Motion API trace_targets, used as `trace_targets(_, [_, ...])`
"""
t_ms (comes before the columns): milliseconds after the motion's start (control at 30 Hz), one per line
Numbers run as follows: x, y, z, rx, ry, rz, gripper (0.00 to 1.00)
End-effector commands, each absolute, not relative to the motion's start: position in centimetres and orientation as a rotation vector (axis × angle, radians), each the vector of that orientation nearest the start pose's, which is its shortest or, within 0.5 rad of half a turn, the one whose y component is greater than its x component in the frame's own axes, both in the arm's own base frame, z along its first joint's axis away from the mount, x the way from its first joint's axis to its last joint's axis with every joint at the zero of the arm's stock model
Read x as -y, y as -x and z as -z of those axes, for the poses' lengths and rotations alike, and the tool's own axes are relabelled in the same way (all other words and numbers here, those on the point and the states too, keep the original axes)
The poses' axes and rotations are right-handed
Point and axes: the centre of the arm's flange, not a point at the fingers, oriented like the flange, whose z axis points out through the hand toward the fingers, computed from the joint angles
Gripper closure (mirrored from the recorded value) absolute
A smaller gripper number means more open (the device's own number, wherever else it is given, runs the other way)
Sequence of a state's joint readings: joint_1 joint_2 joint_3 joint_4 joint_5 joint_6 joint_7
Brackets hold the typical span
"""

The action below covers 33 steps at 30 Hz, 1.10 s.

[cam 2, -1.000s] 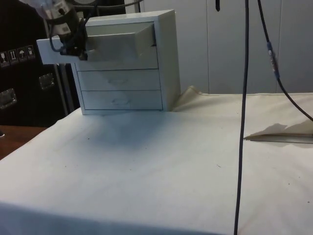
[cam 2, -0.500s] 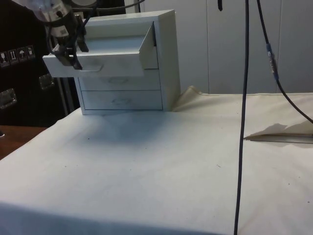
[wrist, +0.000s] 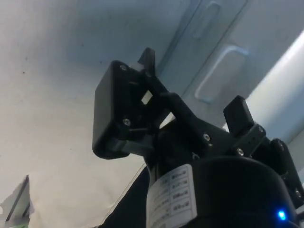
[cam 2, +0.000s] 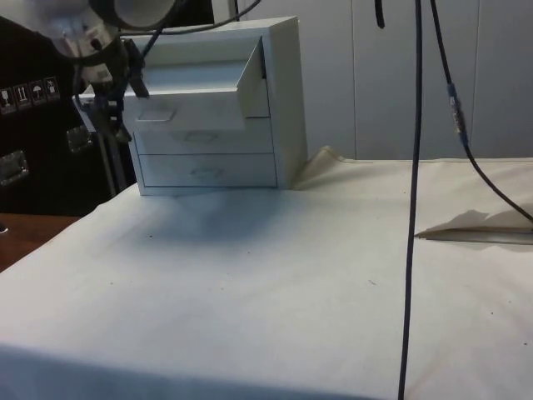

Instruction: Open the drawer, then close it.

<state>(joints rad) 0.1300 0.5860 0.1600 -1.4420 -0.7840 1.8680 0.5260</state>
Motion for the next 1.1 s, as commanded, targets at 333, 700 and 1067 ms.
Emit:
trace_targets(333, [-13.2,-69.6,-34.3,-0.039,-2.516,-0.163,0.00])
trace_targets(700, [-13.3,-69.5,-34.1,-0.041,-2.510,-0.161,0.49])
trace_targets(1067, [-12.3,-69.7,-34.5,-0.035,-2.505,-0.162,1.00])
